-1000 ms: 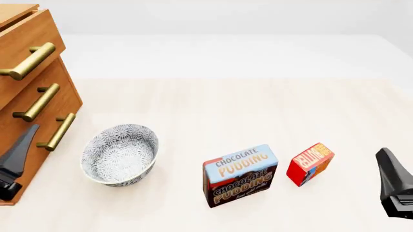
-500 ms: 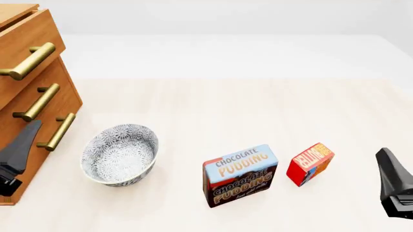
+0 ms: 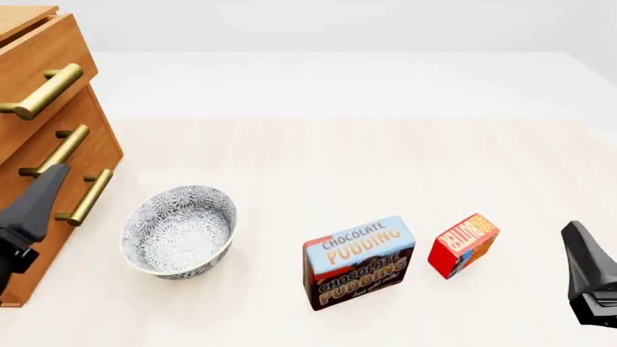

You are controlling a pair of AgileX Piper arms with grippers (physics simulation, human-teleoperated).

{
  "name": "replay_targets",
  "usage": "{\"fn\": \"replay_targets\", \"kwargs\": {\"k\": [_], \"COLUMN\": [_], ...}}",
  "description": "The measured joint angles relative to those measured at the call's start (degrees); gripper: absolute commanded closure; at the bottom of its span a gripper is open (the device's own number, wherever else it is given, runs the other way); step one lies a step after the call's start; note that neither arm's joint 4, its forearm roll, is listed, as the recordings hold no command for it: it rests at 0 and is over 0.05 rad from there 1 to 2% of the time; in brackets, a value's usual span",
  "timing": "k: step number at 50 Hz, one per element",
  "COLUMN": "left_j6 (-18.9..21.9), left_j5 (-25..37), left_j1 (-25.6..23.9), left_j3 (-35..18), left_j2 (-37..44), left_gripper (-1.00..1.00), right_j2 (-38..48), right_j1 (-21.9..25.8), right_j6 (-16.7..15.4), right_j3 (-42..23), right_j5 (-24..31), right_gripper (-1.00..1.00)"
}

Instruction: Put the butter at the back in the top drawer of the cabinet and close it.

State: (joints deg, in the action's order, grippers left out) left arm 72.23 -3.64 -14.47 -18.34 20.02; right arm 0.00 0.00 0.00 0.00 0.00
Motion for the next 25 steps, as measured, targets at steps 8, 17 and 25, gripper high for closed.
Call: {"fn": "replay_targets", "kwargs": {"k": [8, 17, 25], "left_j6": [1.26, 2.27, 2.98], "left_j5": [-2.25, -4.36, -6.00], "left_j1": [0.17, 0.91, 1.82], "left_j3": [-0.10, -0.20, -0.22], "left_j2": [2.37, 4.64, 6.43], "left_gripper": [-1.00, -1.00, -1.00], "right_j2": [0.00, 0.00, 0.00], "right_j1": [0.00, 0.00, 0.00], "right_j6": [0.00, 0.00, 0.00], "right_j3": [0.00, 0.00, 0.00], "right_j5": [0.00, 0.00, 0.00], "right_gripper": [-1.00, -1.00, -1.00]}}
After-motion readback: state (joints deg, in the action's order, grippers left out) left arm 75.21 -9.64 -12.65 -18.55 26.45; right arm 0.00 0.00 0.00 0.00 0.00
